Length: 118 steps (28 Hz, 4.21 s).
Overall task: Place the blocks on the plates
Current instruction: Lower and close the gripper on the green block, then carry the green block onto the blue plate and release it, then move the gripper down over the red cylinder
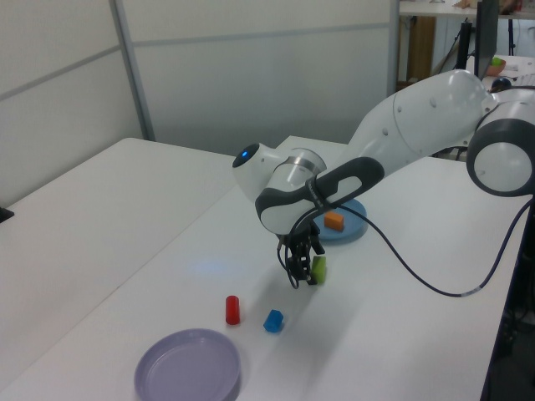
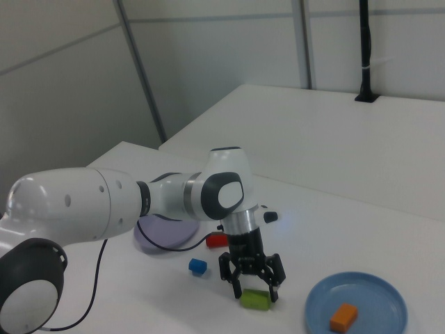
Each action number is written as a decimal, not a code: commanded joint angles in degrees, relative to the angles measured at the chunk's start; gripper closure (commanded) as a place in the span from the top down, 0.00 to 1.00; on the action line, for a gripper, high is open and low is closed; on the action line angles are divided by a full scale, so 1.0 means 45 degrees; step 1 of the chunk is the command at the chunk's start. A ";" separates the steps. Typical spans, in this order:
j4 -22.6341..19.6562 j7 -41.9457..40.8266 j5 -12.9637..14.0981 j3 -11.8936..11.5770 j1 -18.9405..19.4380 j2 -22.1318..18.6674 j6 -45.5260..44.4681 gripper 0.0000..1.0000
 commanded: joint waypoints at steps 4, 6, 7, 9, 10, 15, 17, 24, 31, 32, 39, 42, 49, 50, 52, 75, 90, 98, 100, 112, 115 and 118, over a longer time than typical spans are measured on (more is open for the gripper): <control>-0.0222 -0.0349 -0.0111 -0.0125 0.0088 -0.0169 0.0241 0.28; -0.0222 -0.0349 -0.0110 -0.0125 0.0069 -0.0208 0.0222 0.13; -0.0222 -0.0349 -0.0091 -0.0125 0.0069 -0.0208 0.0221 0.05; -0.0203 -0.0349 -0.0032 -0.0125 0.0030 -0.0228 0.0202 0.00; -0.0164 -0.0349 0.0007 -0.0144 -0.0028 -0.0363 0.0125 0.00; 0.0340 -0.0330 0.0569 -0.0261 -0.0650 -0.0696 0.0143 0.00; 0.0636 -0.0349 0.0982 -0.0261 -0.1043 -0.0696 0.0240 0.00; 0.1301 -0.0310 0.1939 -0.0261 -0.2450 -0.0677 0.1488 0.01; 0.1204 -0.0193 0.2565 -0.0262 -0.3016 -0.0054 0.5041 0.02; 0.1204 -0.0174 0.2566 -0.0262 -0.3056 0.0025 0.5239 0.02; 0.1204 -0.0349 0.3367 -0.0281 -0.3251 0.0495 0.6725 0.15; 0.1204 -0.0446 0.3328 -0.0281 -0.3446 0.0495 0.6706 0.15; 0.1067 -0.0662 0.3347 -0.0281 -0.3759 0.0456 0.6628 0.52; 0.1028 -0.0642 0.3347 -0.0281 -0.3759 0.0437 0.6628 0.76; 0.1008 -0.0583 0.3366 -0.0281 -0.3701 0.0436 0.6628 1.00; 0.0872 -0.0643 0.3503 0.1377 -0.1456 -0.0560 0.5046 1.00; 0.0520 0.0938 0.3484 0.1672 -0.0382 -0.1322 0.3757 1.00; -0.1312 0.1623 0.3425 0.1692 -0.0068 -0.2237 0.5081 1.00; -0.2132 0.1623 0.3425 0.1808 -0.0068 -0.2609 0.5959 1.00; -0.3779 0.0359 0.3269 0.1926 0.0088 -0.2731 0.7955 1.00; -0.3562 -0.0814 0.3269 0.1867 0.0127 -0.2416 0.8053 1.00; -0.3562 -0.2102 0.3269 0.1848 0.0147 -0.2240 0.8209 1.00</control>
